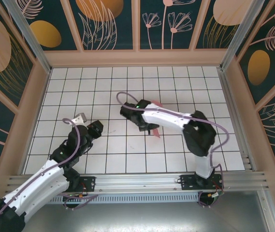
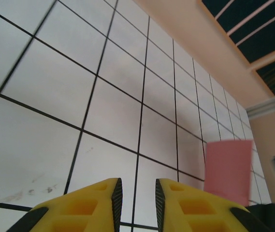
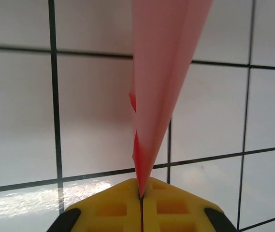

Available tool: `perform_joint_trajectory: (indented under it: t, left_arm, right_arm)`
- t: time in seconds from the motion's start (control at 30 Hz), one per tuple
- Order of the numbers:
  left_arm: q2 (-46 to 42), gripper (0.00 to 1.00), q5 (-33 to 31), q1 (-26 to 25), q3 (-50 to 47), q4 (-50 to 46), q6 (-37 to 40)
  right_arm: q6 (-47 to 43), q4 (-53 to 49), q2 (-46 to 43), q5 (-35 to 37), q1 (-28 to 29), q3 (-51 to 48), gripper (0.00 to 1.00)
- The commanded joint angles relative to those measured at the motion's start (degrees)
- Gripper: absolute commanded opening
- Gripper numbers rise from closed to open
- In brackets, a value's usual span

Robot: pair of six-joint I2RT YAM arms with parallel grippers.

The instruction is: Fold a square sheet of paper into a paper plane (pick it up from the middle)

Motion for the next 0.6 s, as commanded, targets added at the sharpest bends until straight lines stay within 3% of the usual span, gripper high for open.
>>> perform_joint_trajectory:
  t: [0.0,0.17,0.3,0.4,0.47,0.57]
  left_arm:
    - [-4.1,0.28,-3.8,0.3,-1.3,-4.3,-2.2]
    - [-7.0,0.28,-3.8,0.3,-2.1,-6.1,-3.1]
    - [-6.2,0.29,-2.4,0.4,-1.6,-6.2,-2.6]
    - [-4.7,0.31,-1.2,0.3,-1.6,-5.0,-2.1]
    - [-2.9,0.30,0.6,0.4,-1.6,-3.1,-1.8]
    - [1.1,0.31,4.4,0.3,-1.3,0.7,-1.1]
  right_arm:
    - [-1.6,0.6,4.9,-3.1,1.7,3.3,0.12]
    - [-4.5,13.7,9.0,-16.4,2.4,5.0,0.18]
    - [-3.6,26.4,0.5,-22.2,2.5,-0.8,0.50]
    - [-3.4,36.6,-8.8,-26.6,1.2,-9.3,0.58]
    - [-2.6,44.0,-14.4,-30.7,-0.7,-16.4,0.56]
    - [-0.1,54.5,-20.7,-37.0,-4.9,-26.9,0.36]
